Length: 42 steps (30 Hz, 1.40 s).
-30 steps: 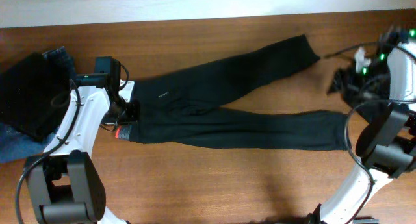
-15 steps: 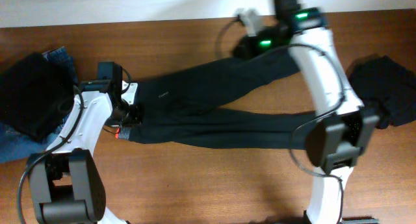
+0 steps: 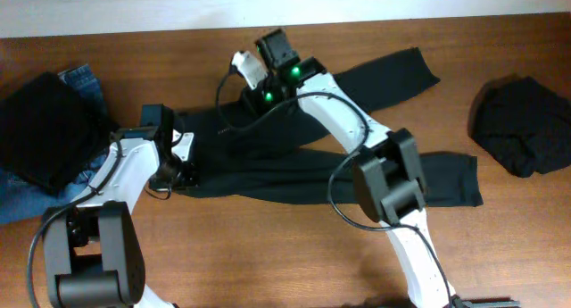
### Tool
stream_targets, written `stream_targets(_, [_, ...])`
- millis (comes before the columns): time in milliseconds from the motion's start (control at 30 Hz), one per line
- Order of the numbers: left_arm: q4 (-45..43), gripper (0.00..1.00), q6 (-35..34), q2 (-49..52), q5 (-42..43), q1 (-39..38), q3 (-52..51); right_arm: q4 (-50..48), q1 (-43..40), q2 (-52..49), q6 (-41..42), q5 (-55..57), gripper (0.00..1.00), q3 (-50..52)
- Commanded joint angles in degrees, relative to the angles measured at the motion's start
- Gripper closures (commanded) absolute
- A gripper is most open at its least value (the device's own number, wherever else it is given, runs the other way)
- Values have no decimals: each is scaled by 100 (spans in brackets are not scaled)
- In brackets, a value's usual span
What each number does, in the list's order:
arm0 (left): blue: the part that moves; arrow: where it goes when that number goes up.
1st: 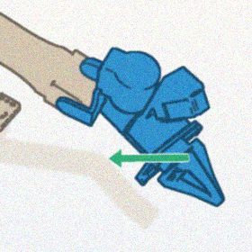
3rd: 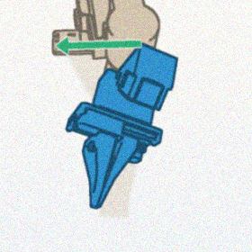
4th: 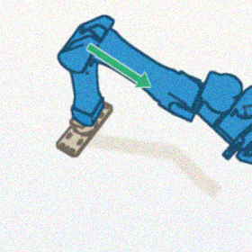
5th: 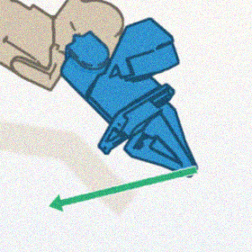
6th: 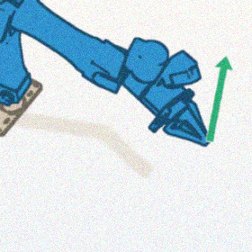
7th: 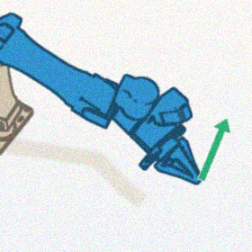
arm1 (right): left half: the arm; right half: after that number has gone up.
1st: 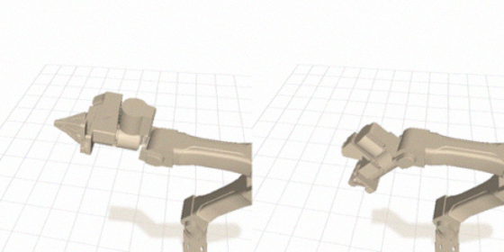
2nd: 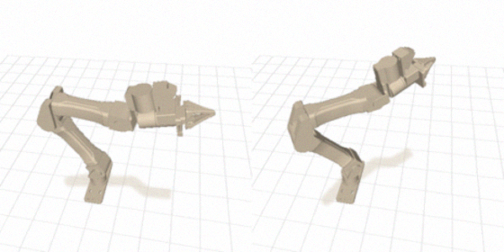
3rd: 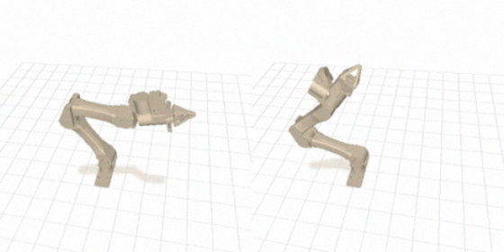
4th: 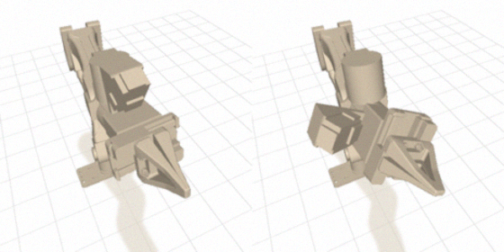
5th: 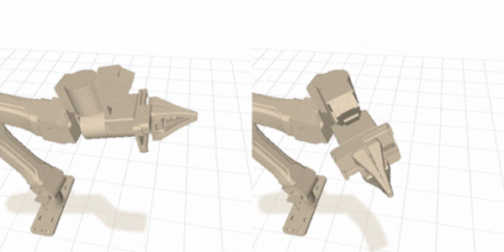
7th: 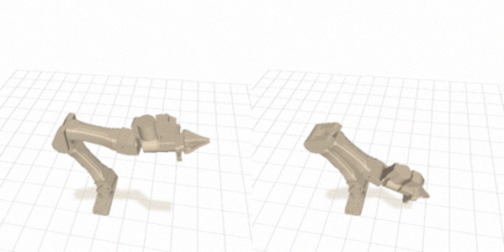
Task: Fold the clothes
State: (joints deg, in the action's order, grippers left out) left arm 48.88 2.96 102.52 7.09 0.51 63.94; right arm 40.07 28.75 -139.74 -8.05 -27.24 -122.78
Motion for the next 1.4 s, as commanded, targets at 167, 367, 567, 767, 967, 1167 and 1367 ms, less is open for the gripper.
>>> stream_targets(167, [-138, 99, -81, -125, 260, 39, -210, -2, 140, -496, 109, 94, 96, -61])
stream_targets(367, [-131, 99, -83, -125, 260, 39, -210, 44, 195, -706, 111, 92, 96, -50])
stream_targets(567, [-90, 99, -83, -125, 262, 39, -210, 81, 208, -1003, 109, 98, 96, -50])
stream_targets(767, [31, 99, -81, -125, 413, 35, -210, -382, 162, -1270, 487, 911, 96, -50])
stream_targets(967, [87, 99, -83, -125, 433, 35, -216, -1128, -26, -1633, 1038, 1447, 96, -50])
stream_targets(1167, [81, 99, -81, -125, 426, 35, -260, -1513, -372, -1775, 1467, 1440, 85, -50])
stream_targets(1367, [59, 99, -81, -125, 407, 35, -396, -1631, -798, -1777, 1718, 1360, 85, -50])
